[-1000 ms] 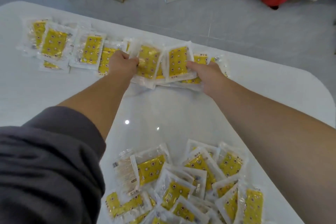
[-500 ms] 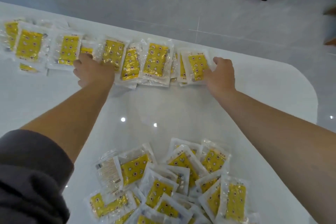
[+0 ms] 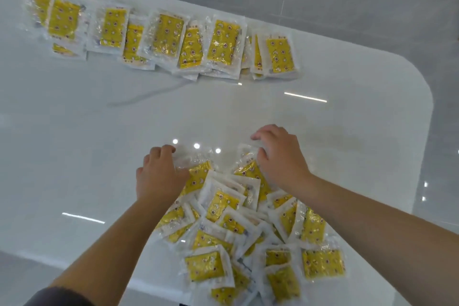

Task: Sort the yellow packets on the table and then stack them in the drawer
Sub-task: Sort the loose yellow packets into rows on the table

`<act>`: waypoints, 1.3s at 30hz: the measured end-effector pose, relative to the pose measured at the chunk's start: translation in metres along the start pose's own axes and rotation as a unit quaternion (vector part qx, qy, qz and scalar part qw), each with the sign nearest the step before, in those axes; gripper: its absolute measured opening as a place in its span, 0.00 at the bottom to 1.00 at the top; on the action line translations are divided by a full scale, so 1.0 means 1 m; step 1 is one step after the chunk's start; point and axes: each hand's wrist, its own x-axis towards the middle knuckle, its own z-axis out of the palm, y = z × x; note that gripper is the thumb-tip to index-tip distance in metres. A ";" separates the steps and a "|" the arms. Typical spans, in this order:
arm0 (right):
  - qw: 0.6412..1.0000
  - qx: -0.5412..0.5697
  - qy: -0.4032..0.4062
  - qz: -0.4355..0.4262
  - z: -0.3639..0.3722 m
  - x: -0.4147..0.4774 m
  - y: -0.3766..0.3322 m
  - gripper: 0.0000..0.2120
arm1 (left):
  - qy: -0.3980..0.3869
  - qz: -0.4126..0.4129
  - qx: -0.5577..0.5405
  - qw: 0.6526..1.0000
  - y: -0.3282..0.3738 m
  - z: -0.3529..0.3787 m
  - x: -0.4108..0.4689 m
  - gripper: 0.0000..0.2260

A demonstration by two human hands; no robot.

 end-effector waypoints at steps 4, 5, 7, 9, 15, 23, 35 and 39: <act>0.995 -0.024 -0.072 -0.061 0.021 -0.021 -0.024 0.16 | -0.017 -0.051 0.008 0.999 -0.030 0.005 -0.012 0.37; 0.993 -0.030 -0.087 -0.070 0.027 -0.023 -0.031 0.16 | -0.022 -0.075 -0.008 0.997 -0.034 0.006 -0.014 0.39; 0.990 -0.043 -0.109 -0.081 0.040 -0.025 -0.045 0.17 | -0.028 -0.119 -0.034 0.992 -0.037 0.009 -0.017 0.41; 0.987 -0.059 -0.118 -0.088 0.052 -0.024 -0.059 0.18 | -0.013 -0.154 -0.081 0.985 -0.037 0.016 -0.017 0.40; 0.981 -0.116 -0.121 -0.100 0.080 -0.003 -0.089 0.26 | 0.048 -0.258 -0.340 0.903 -0.040 0.024 -0.015 0.31; 0.953 -0.257 -0.073 -0.141 0.097 0.025 -0.108 0.32 | 0.101 -0.178 -0.375 0.904 -0.091 0.004 -0.014 0.05; 0.956 -0.259 -0.098 -0.097 0.096 0.034 -0.112 0.22 | 0.062 0.224 0.054 0.971 -0.119 0.033 -0.035 0.06; 0.967 -0.215 -0.110 -0.074 0.092 0.031 -0.111 0.23 | 0.034 0.203 0.023 0.978 -0.116 0.038 -0.030 0.12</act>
